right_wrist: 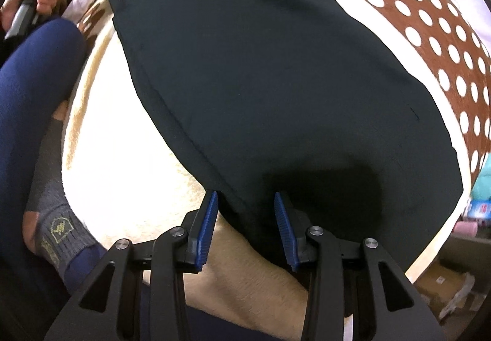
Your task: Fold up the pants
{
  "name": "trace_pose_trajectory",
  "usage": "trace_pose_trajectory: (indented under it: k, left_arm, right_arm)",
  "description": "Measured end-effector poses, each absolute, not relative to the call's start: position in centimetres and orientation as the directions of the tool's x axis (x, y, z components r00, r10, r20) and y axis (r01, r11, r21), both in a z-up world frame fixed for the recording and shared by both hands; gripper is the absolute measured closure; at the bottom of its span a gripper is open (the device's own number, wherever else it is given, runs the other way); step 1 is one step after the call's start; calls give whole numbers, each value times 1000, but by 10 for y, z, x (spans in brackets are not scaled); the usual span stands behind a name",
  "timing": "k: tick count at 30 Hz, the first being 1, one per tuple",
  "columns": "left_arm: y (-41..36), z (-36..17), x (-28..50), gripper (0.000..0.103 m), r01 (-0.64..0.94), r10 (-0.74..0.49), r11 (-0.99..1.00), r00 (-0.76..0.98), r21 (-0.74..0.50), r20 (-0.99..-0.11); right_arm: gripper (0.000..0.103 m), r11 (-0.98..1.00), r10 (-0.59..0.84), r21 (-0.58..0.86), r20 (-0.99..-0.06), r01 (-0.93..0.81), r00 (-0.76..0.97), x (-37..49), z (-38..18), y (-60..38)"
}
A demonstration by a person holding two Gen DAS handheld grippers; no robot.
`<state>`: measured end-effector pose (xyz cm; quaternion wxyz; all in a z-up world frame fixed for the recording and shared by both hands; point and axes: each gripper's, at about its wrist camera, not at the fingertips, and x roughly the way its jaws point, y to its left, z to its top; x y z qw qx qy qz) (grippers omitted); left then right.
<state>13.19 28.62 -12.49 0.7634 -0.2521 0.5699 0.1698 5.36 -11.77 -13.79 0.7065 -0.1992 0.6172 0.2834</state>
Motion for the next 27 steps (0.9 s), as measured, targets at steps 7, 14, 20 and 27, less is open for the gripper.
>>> trace_pose_trajectory:
  k: [7, 14, 20, 27]
  left_arm:
    - [285, -130, 140, 99, -533, -31, 825, 285, -186, -958]
    - [287, -128, 135, 99, -518, -19, 841, 258, -155, -966]
    - [284, -149, 145, 98, -493, 3, 866, 162, -78, -987]
    - [287, -127, 136, 93, -505, 83, 862, 188, -24, -979]
  right_arm:
    - [102, 708, 115, 3, -987, -706, 111, 45, -130, -105]
    - [102, 706, 156, 53, -984, -706, 83, 29, -119, -114]
    - [103, 702, 76, 71, -997, -708, -24, 11, -161, -112]
    - [90, 842, 224, 155, -972, -517, 74, 35, -123, -148]
